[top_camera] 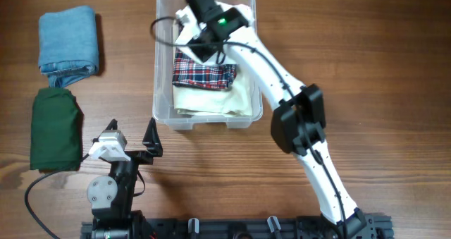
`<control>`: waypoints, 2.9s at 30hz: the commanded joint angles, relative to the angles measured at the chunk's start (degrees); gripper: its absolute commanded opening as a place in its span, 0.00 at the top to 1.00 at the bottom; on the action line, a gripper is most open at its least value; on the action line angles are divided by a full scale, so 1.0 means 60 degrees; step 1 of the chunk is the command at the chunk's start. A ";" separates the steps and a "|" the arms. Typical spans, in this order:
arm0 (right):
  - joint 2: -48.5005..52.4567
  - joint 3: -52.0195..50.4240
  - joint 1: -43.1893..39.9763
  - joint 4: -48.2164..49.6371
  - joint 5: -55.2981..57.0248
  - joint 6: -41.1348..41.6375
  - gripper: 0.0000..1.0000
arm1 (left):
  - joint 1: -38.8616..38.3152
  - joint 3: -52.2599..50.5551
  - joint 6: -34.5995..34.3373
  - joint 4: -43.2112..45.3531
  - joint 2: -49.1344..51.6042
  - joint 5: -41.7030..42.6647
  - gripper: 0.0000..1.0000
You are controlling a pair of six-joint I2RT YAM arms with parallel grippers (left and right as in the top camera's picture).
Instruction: Pack container
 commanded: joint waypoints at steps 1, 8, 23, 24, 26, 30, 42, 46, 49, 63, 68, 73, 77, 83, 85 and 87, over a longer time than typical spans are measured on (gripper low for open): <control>0.0448 0.0015 0.0579 0.0080 0.0208 -0.0291 0.94 | 0.0069 -0.0058 0.0080 -0.0015 0.0004 -0.0025 0.00; 0.0324 0.0117 0.0579 0.0153 0.0652 -0.0251 0.96 | 0.0069 -0.0058 0.0080 -0.0015 0.0004 -0.0025 0.00; -0.1577 0.0124 0.0259 0.0732 0.1996 -0.0189 0.96 | 0.0069 -0.0058 0.0080 -0.0015 0.0004 -0.0025 0.00; -0.1614 0.0124 0.0229 0.0736 0.2000 -0.0189 0.96 | 0.0069 -0.0058 0.0076 -0.0015 0.0004 -0.0025 0.00; -0.1716 0.0124 0.0168 0.0739 0.1996 -0.0182 0.96 | 0.0069 -0.0058 0.0076 -0.0015 0.0004 -0.0025 0.00; -0.1774 0.0120 -0.0044 0.0809 0.2273 -0.0106 0.95 | 0.0069 -0.0058 0.0076 -0.0015 0.0004 -0.0025 0.00; -0.1734 0.0077 -0.1719 0.0328 0.2302 0.0718 0.95 | 0.0069 -0.0058 0.0076 -0.0015 0.0004 -0.0025 0.00; -0.1668 0.0073 -0.1752 0.0015 0.2313 0.0703 0.95 | 0.0069 -0.0058 0.0076 -0.0015 0.0004 -0.0025 0.00; -0.1504 0.0011 -0.1727 -0.0273 0.2262 0.0736 0.94 | 0.0069 -0.0058 0.0076 -0.0015 0.0004 -0.0025 0.00; -0.0550 0.0011 -0.1355 -0.0994 0.1690 0.0772 0.94 | 0.0069 -0.0058 0.0076 -0.0015 0.0004 -0.0025 0.00; -0.0066 0.0011 -0.1144 -0.1056 0.1690 0.0765 0.94 | 0.0069 -0.0058 0.0076 -0.0015 0.0004 -0.0025 0.00; 0.0248 0.0011 -0.0936 -0.0991 0.1661 0.0718 0.93 | 0.0069 -0.0058 0.0080 -0.0015 0.0004 -0.0025 0.00; 0.0645 0.0011 -0.0867 -0.0943 0.1654 0.0703 0.92 | 0.0069 -0.0058 0.0080 -0.0015 0.0004 -0.0025 0.00; 0.1188 0.0011 -0.0867 -0.0943 0.1661 0.0477 0.92 | 0.0069 -0.0058 0.0080 -0.0015 0.0004 -0.0025 0.00; 0.1249 0.0011 -0.0867 -0.0914 0.1665 0.0412 0.92 | 0.0069 -0.0058 0.0076 -0.0015 0.0004 -0.0025 0.00; 0.1260 0.0011 -0.0867 -0.0871 0.1665 0.0401 0.92 | 0.0069 -0.0058 0.0080 -0.0015 0.0004 -0.0025 0.00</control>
